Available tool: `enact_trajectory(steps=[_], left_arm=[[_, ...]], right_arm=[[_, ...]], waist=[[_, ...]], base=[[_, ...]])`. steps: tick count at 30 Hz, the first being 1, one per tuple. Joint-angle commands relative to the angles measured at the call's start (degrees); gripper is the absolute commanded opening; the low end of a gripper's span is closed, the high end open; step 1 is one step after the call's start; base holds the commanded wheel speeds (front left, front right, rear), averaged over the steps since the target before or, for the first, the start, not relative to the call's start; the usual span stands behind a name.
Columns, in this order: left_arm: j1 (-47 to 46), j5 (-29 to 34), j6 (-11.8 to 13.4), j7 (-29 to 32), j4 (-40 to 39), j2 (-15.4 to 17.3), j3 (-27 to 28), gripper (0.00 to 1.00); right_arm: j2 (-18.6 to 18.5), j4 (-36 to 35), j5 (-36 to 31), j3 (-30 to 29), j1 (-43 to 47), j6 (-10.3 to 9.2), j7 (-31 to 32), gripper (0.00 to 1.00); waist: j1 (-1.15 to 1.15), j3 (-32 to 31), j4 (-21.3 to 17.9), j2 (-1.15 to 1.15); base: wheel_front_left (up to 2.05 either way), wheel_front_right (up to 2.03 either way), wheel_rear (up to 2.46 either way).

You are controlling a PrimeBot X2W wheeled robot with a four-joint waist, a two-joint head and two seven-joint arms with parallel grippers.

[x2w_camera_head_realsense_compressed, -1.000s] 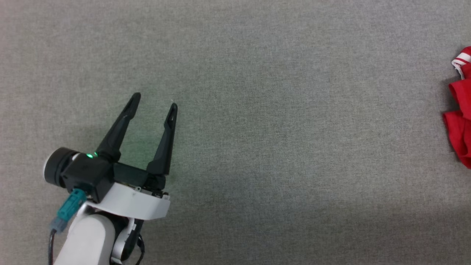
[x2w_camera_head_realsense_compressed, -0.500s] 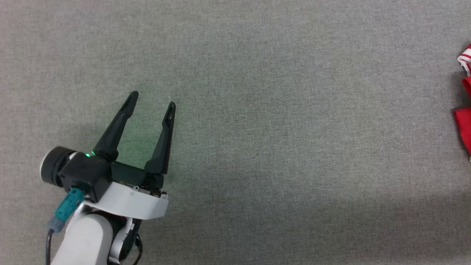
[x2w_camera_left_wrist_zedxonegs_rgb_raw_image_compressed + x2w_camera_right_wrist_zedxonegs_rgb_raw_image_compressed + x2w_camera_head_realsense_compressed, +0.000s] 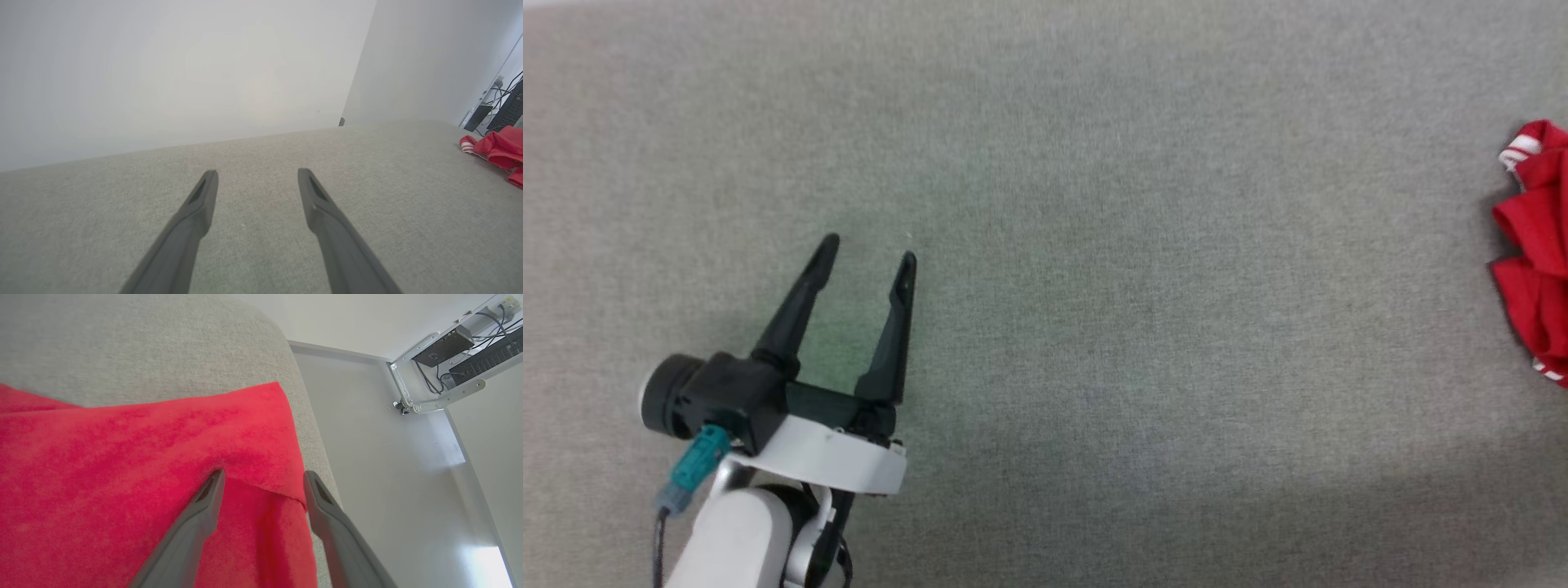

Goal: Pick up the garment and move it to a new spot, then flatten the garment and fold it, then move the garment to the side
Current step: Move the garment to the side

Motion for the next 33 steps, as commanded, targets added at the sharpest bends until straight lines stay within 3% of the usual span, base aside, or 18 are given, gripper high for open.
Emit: enact_trajectory(steps=[1, 9, 15, 33], left_arm=[[0.67, -0.33, 0.13, -0.41, 0.63, -0.23, -0.20, 1.00], [2.72, -1.64, 0.06, -1.64, 4.22, -0.65, -0.17, 1.00], [3.55, -2.80, -0.85, -2.54, 7.60, 0.05, 0.36, 1.00], [7.94, -4.20, 0.65, -4.21, 13.04, 1.59, 3.36, 1.00]], right_arm=[[0.95, -1.00, 1.65, 1.10, 1.30, -0.10, 0.17, 1.00], [5.90, -14.12, 10.46, 9.04, 7.89, -0.10, 4.23, 1.00], [9.51, -24.24, 12.86, 12.94, 13.71, -0.10, 4.20, 1.00], [21.99, -34.23, 7.74, 4.19, 29.33, -0.10, -8.13, 1.00]], waist=[[0.00, -3.16, 0.19, 0.00], [0.00, -9.41, 0.98, 0.00], [0.00, -13.16, 1.95, 0.00], [0.00, -20.70, 2.96, 0.00]], base=[[0.00, 0.00, 0.00], [0.00, 0.00, 0.00], [0.00, 0.00, 0.00], [0.00, 0.00, 0.00]])
